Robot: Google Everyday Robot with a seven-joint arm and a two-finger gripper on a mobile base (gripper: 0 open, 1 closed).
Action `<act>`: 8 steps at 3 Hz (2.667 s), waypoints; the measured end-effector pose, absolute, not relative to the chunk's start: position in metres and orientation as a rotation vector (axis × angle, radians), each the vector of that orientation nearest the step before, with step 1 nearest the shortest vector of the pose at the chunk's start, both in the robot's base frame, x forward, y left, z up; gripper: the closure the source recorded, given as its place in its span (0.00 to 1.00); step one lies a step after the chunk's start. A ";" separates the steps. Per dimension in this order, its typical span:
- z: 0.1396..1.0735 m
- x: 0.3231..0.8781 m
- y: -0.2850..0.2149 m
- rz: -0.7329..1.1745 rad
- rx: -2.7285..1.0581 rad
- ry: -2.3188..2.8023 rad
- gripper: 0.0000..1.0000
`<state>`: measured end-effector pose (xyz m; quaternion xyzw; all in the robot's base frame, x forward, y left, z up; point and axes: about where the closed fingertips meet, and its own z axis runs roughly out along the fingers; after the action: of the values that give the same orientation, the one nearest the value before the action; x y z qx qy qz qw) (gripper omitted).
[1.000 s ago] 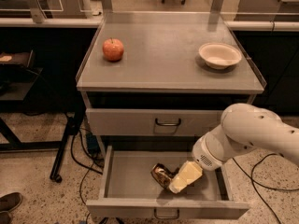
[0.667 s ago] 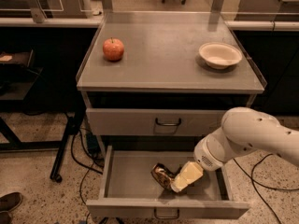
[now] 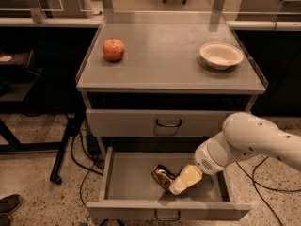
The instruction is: Pick orange can from middle drawer and place on counter
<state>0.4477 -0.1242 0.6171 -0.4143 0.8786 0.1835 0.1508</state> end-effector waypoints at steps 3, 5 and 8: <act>0.547 0.464 -0.150 0.485 -0.983 2.622 0.00; 0.499 0.474 -0.080 0.569 -0.972 2.582 0.00; 0.456 0.495 -0.097 0.617 -0.704 2.626 0.00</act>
Offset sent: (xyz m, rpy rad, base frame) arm 0.0274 -0.0499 -0.0937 -0.0554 0.0304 -0.2273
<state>0.4945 -0.0965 0.4564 -0.2486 0.9273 0.2179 0.1758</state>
